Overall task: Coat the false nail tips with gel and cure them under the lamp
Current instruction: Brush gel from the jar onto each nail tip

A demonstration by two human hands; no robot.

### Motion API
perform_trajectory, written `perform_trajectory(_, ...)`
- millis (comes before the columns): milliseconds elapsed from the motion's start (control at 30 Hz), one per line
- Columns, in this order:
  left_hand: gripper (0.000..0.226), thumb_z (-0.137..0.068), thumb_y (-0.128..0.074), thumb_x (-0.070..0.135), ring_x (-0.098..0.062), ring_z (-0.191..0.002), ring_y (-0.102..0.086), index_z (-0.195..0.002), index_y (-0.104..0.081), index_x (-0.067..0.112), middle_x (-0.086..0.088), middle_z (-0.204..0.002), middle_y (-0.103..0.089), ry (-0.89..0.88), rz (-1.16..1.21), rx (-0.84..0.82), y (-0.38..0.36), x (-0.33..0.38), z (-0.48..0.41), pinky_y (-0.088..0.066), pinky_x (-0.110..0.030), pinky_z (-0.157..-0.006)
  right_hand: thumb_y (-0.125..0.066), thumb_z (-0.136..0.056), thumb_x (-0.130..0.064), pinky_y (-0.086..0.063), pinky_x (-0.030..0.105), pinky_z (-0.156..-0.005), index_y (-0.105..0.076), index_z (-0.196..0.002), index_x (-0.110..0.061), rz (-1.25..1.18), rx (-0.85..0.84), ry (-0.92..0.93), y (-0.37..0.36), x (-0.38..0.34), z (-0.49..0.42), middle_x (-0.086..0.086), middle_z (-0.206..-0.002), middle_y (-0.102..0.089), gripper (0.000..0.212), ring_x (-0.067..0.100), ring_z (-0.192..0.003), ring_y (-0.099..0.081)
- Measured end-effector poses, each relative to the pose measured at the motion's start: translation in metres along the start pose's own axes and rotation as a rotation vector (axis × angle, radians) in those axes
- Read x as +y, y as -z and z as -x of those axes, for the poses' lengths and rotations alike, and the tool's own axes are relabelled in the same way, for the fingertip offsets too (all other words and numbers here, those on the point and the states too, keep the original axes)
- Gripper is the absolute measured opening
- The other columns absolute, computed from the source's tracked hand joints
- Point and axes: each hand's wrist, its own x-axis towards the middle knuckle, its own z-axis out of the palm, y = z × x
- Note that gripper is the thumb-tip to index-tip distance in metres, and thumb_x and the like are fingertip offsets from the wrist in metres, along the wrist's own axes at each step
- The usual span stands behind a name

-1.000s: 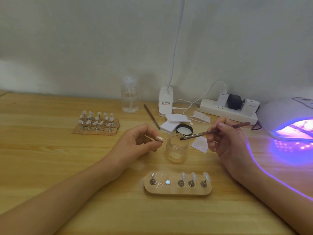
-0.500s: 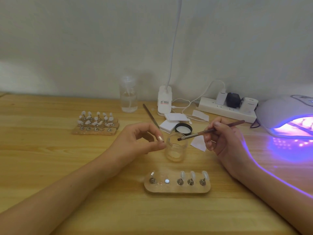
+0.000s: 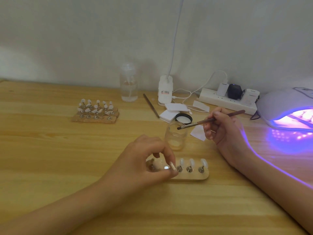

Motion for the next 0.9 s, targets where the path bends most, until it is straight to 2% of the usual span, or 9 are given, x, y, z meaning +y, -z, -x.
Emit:
perform_trajectory(100, 0.014, -0.075, -0.079, 0.03, -0.008, -0.097, -0.053, -0.074, -0.065, 0.034, 0.02, -0.09, -0.064, 0.065, -0.026, 0.001, -0.003, -0.004, -0.002, -0.038, -0.013, -0.076, -0.049, -0.09, -0.02, -0.044, 0.019, -0.046, -0.055, -0.076, -0.011, 0.006, 0.006, -0.002, 0.001, 0.0, 0.0, 0.004, -0.058, -0.058, 0.017, 0.013, -0.053, -0.055)
perform_trajectory(233, 0.018, -0.077, -0.08, 0.017, -0.007, -0.081, -0.056, -0.074, -0.066, 0.028, 0.014, -0.089, -0.063, 0.133, 0.02, -0.026, -0.003, -0.009, -0.003, -0.038, -0.012, -0.069, -0.049, -0.092, -0.019, -0.044, 0.02, -0.046, -0.057, -0.074, -0.013, 0.006, -0.004, -0.004, 0.002, 0.001, 0.0, 0.004, -0.06, -0.059, 0.02, 0.012, -0.054, -0.055)
perform_trajectory(300, 0.02, -0.078, -0.08, 0.016, -0.009, -0.081, -0.056, -0.075, -0.066, 0.03, 0.012, -0.09, -0.062, 0.138, 0.024, -0.031, -0.003, -0.009, -0.003, -0.04, -0.012, -0.069, -0.048, -0.093, -0.018, -0.044, 0.019, -0.046, -0.058, -0.073, -0.015, 0.002, -0.006, -0.004, 0.002, 0.001, 0.0, 0.004, -0.06, -0.059, 0.022, 0.012, -0.054, -0.055)
perform_trajectory(367, 0.021, -0.078, -0.08, 0.02, -0.009, -0.088, -0.056, -0.083, -0.065, 0.033, 0.015, -0.096, -0.063, 0.146, 0.007, -0.052, -0.003, -0.009, -0.003, -0.043, -0.015, -0.073, -0.047, -0.093, -0.017, -0.044, 0.019, -0.046, -0.058, -0.073, -0.015, -0.005, -0.002, 0.001, 0.002, 0.0, 0.0, 0.003, -0.06, -0.06, 0.024, 0.012, -0.054, -0.055)
perform_trajectory(500, 0.043, -0.07, -0.085, 0.035, 0.001, -0.103, -0.051, -0.106, -0.063, 0.042, 0.027, -0.105, -0.064, 0.145, -0.096, -0.157, 0.0, -0.01, -0.005, -0.041, -0.017, -0.087, -0.049, -0.091, -0.019, -0.044, 0.019, -0.046, -0.058, -0.072, -0.015, -0.016, 0.01, -0.002, 0.0, 0.0, 0.0, 0.004, -0.061, -0.059, 0.022, 0.012, -0.054, -0.055)
perform_trajectory(600, 0.039, -0.07, -0.084, 0.039, 0.004, -0.106, -0.049, -0.103, -0.063, 0.046, 0.028, -0.108, -0.062, 0.124, -0.169, -0.197, 0.005, -0.012, -0.004, -0.041, -0.019, -0.09, -0.049, -0.09, -0.019, -0.043, 0.019, -0.045, -0.056, -0.074, -0.013, -0.026, 0.023, -0.003, 0.001, -0.001, 0.0, 0.004, -0.06, -0.059, 0.019, 0.012, -0.053, -0.055)
perform_trajectory(767, 0.033, -0.071, -0.079, 0.048, 0.002, -0.103, -0.051, -0.1, -0.064, 0.045, 0.031, -0.108, -0.06, 0.132, -0.121, -0.182, 0.006, -0.015, -0.003, -0.039, -0.009, -0.079, -0.048, -0.091, -0.019, -0.043, 0.019, -0.045, -0.055, -0.073, -0.014, -0.024, 0.011, -0.006, 0.001, 0.0, -0.001, 0.004, -0.059, -0.059, 0.02, 0.012, -0.053, -0.055)
perform_trajectory(833, 0.027, -0.074, -0.077, 0.048, 0.0, -0.1, -0.054, -0.098, -0.065, 0.045, 0.03, -0.103, -0.062, 0.126, -0.09, -0.139, 0.001, -0.013, -0.005, -0.042, -0.012, -0.076, -0.048, -0.091, -0.019, -0.043, 0.019, -0.045, -0.053, -0.075, -0.012, -0.022, 0.007, -0.008, 0.0, 0.0, -0.001, 0.005, -0.059, -0.059, 0.019, 0.013, -0.052, -0.055)
perform_trajectory(900, 0.021, -0.076, -0.073, 0.048, -0.003, -0.097, -0.057, -0.095, -0.064, 0.044, 0.028, -0.098, -0.064, 0.111, -0.081, -0.116, -0.005, -0.01, -0.008, -0.046, -0.022, -0.081, -0.049, -0.091, -0.019, -0.043, 0.019, -0.045, -0.054, -0.074, -0.013, -0.026, 0.011, -0.008, 0.001, 0.0, -0.001, 0.005, -0.059, -0.059, 0.019, 0.013, -0.052, -0.055)
